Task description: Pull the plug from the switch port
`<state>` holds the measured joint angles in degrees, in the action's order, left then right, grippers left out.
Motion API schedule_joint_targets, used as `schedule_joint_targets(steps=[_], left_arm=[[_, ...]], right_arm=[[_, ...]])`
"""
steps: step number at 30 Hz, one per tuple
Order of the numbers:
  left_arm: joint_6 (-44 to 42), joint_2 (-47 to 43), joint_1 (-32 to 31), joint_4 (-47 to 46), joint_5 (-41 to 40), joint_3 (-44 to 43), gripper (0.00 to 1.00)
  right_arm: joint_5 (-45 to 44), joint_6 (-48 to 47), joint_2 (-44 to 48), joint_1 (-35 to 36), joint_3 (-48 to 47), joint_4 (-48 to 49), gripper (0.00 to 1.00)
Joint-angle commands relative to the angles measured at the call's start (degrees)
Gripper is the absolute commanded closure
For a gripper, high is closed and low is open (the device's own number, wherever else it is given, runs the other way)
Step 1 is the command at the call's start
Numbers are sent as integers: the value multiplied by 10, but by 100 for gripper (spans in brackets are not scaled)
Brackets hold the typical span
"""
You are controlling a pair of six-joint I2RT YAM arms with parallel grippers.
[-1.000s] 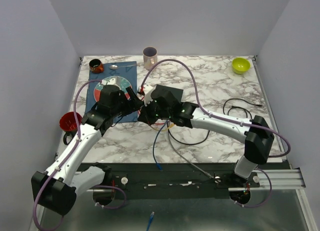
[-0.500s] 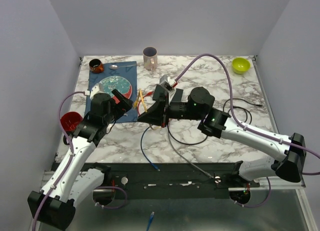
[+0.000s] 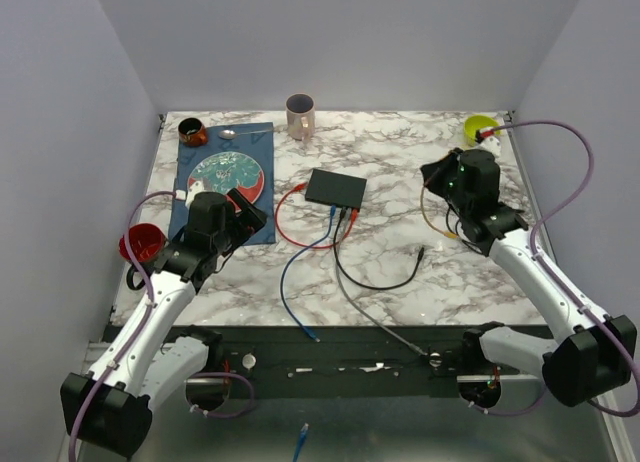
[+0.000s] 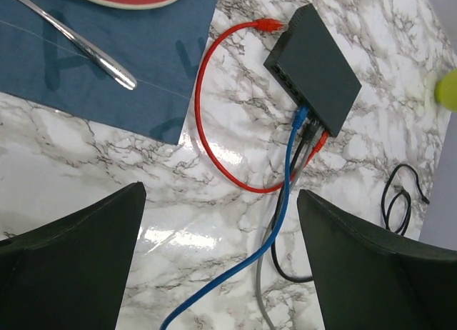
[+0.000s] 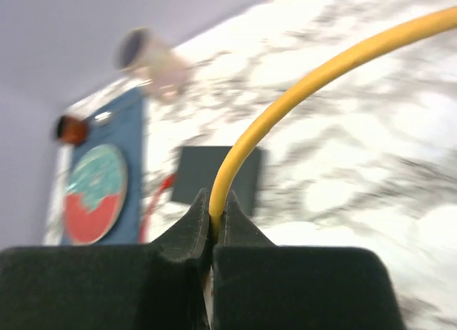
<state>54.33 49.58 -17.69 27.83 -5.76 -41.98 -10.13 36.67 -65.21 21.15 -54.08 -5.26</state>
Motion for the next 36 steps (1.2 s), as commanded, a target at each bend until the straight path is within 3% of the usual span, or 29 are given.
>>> schedule_joint_targets(steps=[1, 6, 10, 11, 16, 21, 23, 26, 28, 33, 36], left_arm=[[17, 17, 3, -33, 35, 18, 1], [25, 31, 3, -40, 32, 26, 1], [39, 32, 3, -31, 9, 25, 1], [41, 32, 3, -27, 1, 23, 1], [35, 56, 3, -8, -16, -6, 1], [24, 127, 6, 17, 21, -53, 1], [25, 133, 13, -21, 55, -42, 1], [28, 112, 12, -129, 99, 5, 3], [25, 119, -3, -155, 73, 5, 5], [-11, 185, -35, -214, 62, -12, 1], [-13, 228, -42, -261, 90, -28, 1]], right_arm=[[-87, 36, -4, -78, 18, -106, 99], [-175, 46, -45, -149, 28, -133, 99], [-147, 34, -110, -184, 8, -137, 6], [-131, 29, -113, -185, -7, -140, 0], [-39, 3, -104, -161, -14, -95, 0], [-99, -126, -120, 3, -77, -69, 0], [-139, -157, -126, 61, -82, -49, 0], [-134, -134, -138, 62, -59, 7, 0], [-86, -105, -160, 60, -43, 67, 0], [153, -98, -267, 56, -129, 62, 1], [232, -83, -333, 56, -183, 64, 34]])
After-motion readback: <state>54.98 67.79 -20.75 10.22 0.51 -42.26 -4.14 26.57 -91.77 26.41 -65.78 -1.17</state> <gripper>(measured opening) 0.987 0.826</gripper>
